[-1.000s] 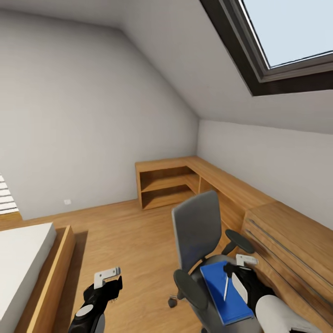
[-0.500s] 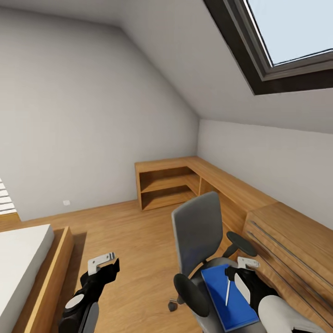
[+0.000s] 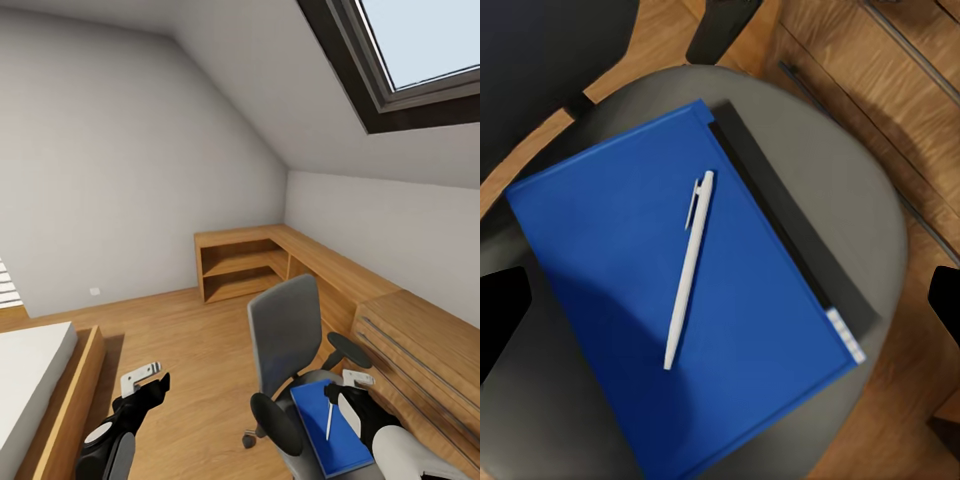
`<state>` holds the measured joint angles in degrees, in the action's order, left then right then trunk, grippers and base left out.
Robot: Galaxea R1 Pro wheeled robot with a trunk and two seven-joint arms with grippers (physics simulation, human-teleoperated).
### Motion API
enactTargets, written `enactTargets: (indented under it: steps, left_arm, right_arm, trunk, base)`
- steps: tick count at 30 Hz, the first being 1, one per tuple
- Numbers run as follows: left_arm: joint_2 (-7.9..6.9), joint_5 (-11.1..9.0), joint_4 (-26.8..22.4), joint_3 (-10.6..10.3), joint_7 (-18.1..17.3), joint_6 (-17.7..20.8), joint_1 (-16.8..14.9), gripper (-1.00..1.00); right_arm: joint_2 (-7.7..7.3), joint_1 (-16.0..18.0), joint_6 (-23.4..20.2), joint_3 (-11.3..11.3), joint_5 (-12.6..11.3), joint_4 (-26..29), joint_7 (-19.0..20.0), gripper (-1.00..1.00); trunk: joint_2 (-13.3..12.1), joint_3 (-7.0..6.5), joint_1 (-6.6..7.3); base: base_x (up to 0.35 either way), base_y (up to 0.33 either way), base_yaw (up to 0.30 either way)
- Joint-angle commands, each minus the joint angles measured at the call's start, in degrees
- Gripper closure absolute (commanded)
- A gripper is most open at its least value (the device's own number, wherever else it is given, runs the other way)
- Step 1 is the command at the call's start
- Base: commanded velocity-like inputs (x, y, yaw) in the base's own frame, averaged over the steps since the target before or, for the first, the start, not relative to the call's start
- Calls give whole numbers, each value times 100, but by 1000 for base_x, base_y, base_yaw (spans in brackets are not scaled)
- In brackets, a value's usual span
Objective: In the bedroom, organize the workspace by keeping the computer under the desk, ensuring the monitor is on the desk, placing the keyboard on the desk next to the monitor, placing the mouse on the desk next to the keyboard, moving the folder from the swivel chair onto the desk next to the mouse, stacking the notebook on top of the folder with the pen on top of the notebook, and positioning the swivel chair next to the desk.
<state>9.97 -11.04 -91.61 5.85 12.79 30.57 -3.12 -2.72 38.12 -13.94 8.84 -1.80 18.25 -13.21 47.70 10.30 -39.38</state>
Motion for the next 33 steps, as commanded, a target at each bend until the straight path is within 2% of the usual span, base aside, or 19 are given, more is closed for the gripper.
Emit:
enactTargets:
  steps: [1,10,23,33]
  left_arm:
    - [3,-62,-9,10,39,25,-5,-100]
    - [3,-65,-14,38,39,28,-5,-100]
    - [3,-65,-21,49,39,28,-5,-100]
    - [3,-65,-30,153,39,20,-5,-100]
  right_arm:
    - [2,3,-14,3,-19,13,-15,-100]
    - [21,3,309,5,-22,12,-22,-100]
    - [18,3,374,10,-22,11,-24,-100]
    - [9,3,378,19,-22,18,-24,-100]
  trunk:
    - [49,27,-24]
    - [410,189,-221]
    - [931,422,-507]
    - [1332,602,-727]
  base:
    - [0,0,0]
    - [0,0,0]
    - [0,0,0]
    - [0,0,0]
